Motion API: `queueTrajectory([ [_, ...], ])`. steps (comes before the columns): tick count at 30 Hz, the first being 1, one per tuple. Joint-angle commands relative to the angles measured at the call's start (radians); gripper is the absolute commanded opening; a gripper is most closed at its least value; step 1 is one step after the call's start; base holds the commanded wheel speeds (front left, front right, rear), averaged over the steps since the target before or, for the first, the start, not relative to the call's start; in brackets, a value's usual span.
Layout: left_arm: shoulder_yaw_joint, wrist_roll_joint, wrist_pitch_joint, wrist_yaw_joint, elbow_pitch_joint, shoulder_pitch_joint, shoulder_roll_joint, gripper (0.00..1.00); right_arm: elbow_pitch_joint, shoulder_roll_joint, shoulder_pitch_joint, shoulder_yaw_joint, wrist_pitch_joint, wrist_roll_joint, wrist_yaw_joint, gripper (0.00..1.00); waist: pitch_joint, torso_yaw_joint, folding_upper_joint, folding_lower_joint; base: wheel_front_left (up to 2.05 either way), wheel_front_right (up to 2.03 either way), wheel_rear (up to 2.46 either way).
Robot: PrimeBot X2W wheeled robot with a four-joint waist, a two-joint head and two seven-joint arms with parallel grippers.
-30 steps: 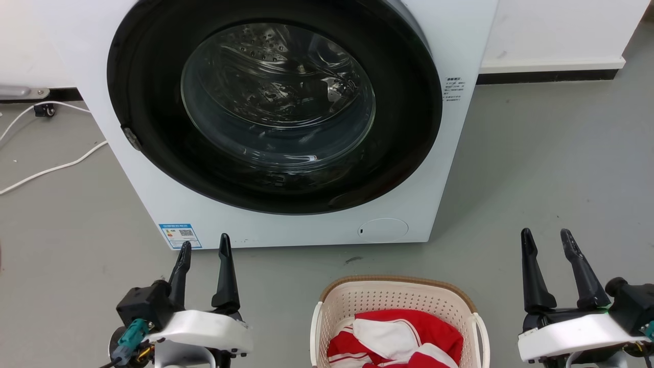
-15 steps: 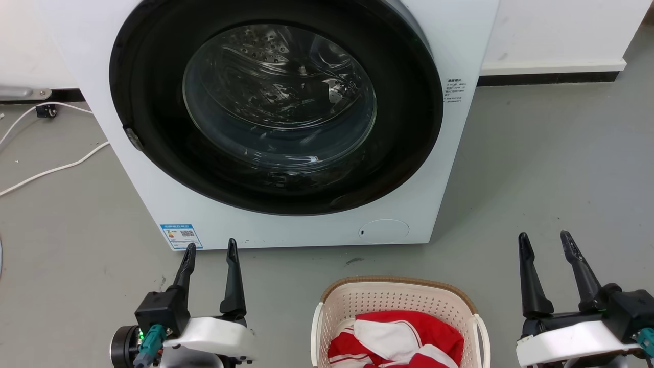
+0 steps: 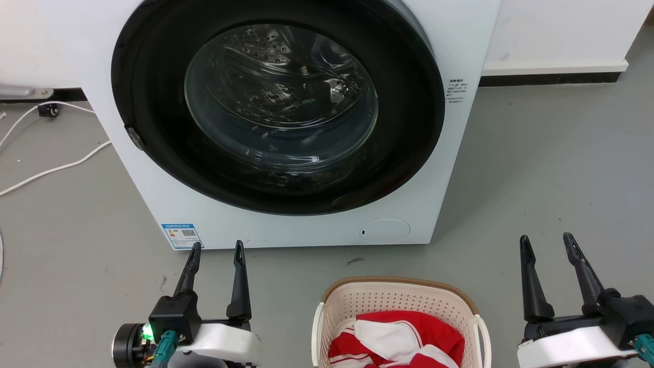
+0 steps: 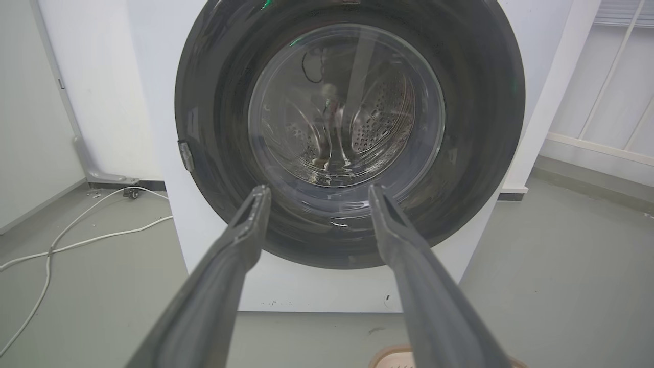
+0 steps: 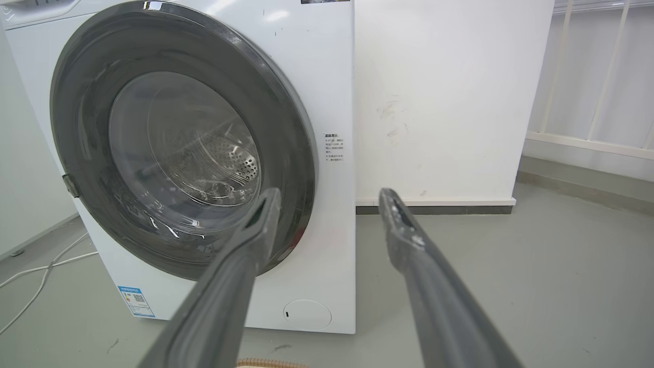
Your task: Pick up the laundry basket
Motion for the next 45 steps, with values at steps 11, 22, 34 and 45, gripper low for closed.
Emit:
queueTrajectory([
  [11,-0.003,0.053,-0.021,0.003,-0.001,0.014,0.003,1.00,0.001,-0.005,0.015,-0.003,-0.019,-0.029,0.000,1.00,-0.001,0.001,-0.0001,0.0000,0.00,0.00,0.00],
  [22,0.002,0.047,-0.019,0.005,0.007,0.014,0.003,1.00,0.015,-0.005,0.014,-0.005,-0.019,-0.008,0.000,1.00,0.001,0.002,-0.0001,0.0000,0.00,0.00,0.00],
  [34,0.005,0.048,-0.019,0.002,0.010,0.013,0.003,1.00,0.015,-0.005,0.014,-0.004,-0.019,-0.004,0.000,1.00,0.005,0.000,-0.0001,0.0000,0.00,0.00,0.00],
  [45,-0.039,0.037,-0.019,-0.042,0.104,-0.081,0.003,1.00,0.075,-0.005,-0.040,-0.042,-0.019,-0.071,0.000,1.00,0.077,-0.003,-0.0001,0.0000,0.00,0.00,0.00],
])
